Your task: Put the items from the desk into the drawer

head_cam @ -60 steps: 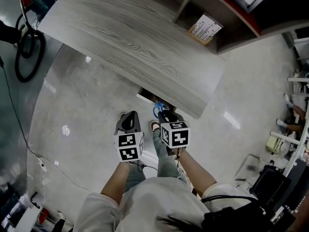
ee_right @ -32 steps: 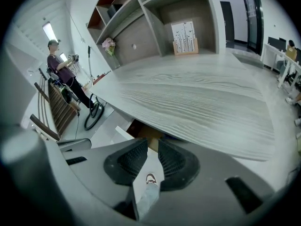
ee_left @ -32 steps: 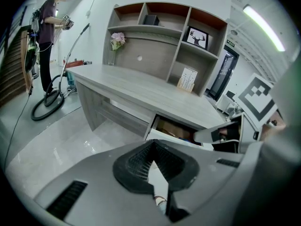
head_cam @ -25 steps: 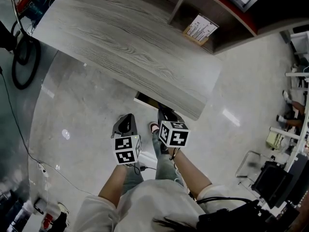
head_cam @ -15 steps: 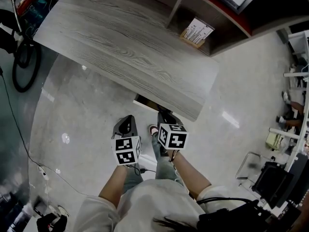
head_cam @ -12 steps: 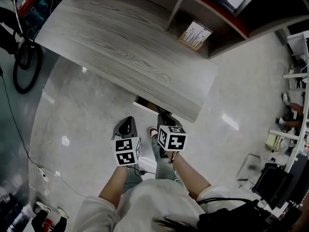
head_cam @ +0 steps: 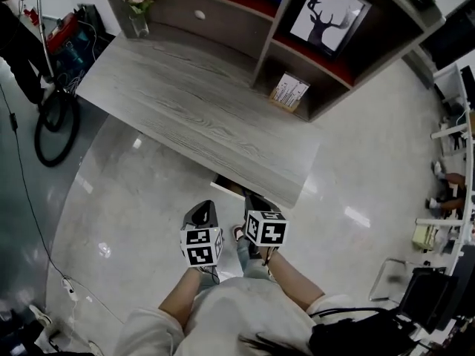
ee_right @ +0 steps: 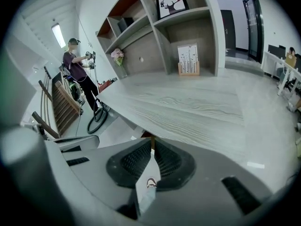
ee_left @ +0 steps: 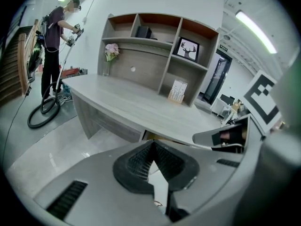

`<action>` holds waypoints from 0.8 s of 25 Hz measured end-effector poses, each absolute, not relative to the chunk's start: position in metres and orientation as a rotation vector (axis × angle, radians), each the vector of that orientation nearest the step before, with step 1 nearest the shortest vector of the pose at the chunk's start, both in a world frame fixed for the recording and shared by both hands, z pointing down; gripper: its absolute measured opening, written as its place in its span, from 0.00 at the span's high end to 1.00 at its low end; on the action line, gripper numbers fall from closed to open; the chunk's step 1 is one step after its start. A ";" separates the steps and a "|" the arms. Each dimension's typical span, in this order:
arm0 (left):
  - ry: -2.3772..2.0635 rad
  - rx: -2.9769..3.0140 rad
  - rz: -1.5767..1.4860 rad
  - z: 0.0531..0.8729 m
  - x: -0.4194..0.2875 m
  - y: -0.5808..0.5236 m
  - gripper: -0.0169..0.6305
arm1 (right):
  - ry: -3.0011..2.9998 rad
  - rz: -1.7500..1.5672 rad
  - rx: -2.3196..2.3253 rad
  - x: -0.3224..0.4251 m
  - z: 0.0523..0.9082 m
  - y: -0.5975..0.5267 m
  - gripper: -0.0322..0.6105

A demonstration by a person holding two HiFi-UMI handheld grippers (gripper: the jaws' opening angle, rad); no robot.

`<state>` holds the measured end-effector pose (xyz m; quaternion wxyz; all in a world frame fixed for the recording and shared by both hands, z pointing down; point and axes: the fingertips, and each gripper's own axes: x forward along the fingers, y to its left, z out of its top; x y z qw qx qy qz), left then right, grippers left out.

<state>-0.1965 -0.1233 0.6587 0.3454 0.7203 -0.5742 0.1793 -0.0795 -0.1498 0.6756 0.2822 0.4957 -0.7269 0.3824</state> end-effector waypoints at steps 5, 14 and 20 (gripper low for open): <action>-1.503 1.901 0.416 0.632 -0.195 -0.135 0.98 | -1.984 0.979 1.341 -0.075 0.651 -0.157 0.93; -1.548 1.968 0.358 0.589 -0.191 -0.154 0.98 | -2.056 0.886 1.392 -0.064 0.608 -0.174 0.94; -1.565 2.059 0.319 0.555 -0.181 -0.175 0.98 | -2.106 0.825 1.451 -0.055 0.578 -0.190 0.95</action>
